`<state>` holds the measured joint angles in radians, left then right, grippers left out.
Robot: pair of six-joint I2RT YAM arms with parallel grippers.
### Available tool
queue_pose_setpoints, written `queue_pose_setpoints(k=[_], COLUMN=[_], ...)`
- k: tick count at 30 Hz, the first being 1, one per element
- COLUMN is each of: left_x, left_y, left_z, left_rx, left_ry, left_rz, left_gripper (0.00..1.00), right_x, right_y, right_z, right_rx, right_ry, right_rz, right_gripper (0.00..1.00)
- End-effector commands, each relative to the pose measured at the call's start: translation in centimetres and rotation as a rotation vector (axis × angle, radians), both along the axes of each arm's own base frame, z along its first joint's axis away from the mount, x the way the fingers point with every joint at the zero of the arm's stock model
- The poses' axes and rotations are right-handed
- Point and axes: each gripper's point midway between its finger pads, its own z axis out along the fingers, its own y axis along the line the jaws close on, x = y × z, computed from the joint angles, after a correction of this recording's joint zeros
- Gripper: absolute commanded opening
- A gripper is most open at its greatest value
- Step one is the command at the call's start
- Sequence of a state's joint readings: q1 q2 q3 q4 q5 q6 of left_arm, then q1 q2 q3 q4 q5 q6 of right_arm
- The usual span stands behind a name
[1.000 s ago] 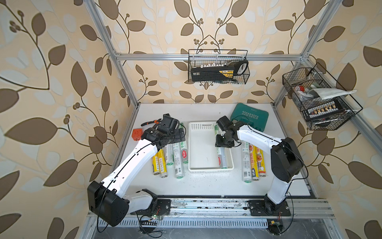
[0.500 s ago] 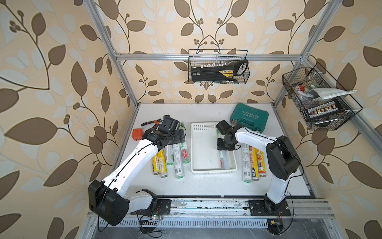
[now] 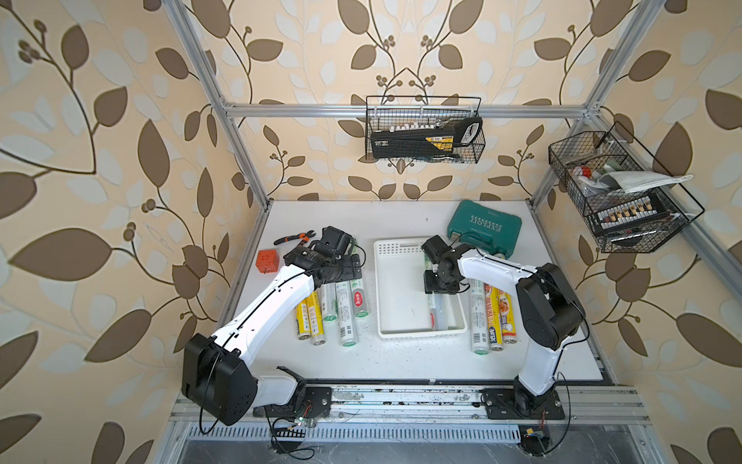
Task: Put the plastic wrap into the basket
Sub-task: Place the plastic wrap in the basket.
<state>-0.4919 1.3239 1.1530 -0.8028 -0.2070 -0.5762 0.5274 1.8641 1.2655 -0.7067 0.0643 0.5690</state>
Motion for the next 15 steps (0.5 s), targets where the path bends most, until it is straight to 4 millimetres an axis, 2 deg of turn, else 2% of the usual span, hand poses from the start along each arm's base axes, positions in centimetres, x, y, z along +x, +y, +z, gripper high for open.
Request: queue_pose_setpoints(k=[1,8,15], left_x=[-0.1,-0.2,-0.4], left_y=[0.1,1.4,3.8], left_z=[-0.8,-1.8,-2.9], left_rx=[0.001,0.014,-0.029], left_ry=[0.017,0.05,0.092], left_rz=[0.015,0.077,0.179], left_gripper=[0.99,0.99,0.99], right_x=[0.2,0.3,-0.5], right_y=[-0.9,-0.5,-0.6], right_z=[1.4,5.5,9.5], right_rx=[-0.026,0.022,0.061], right_ry=[-0.034,-0.097,-0.15], right_rz=[0.002,0.027,0.057], right_gripper=[0.59,0.61,0.62])
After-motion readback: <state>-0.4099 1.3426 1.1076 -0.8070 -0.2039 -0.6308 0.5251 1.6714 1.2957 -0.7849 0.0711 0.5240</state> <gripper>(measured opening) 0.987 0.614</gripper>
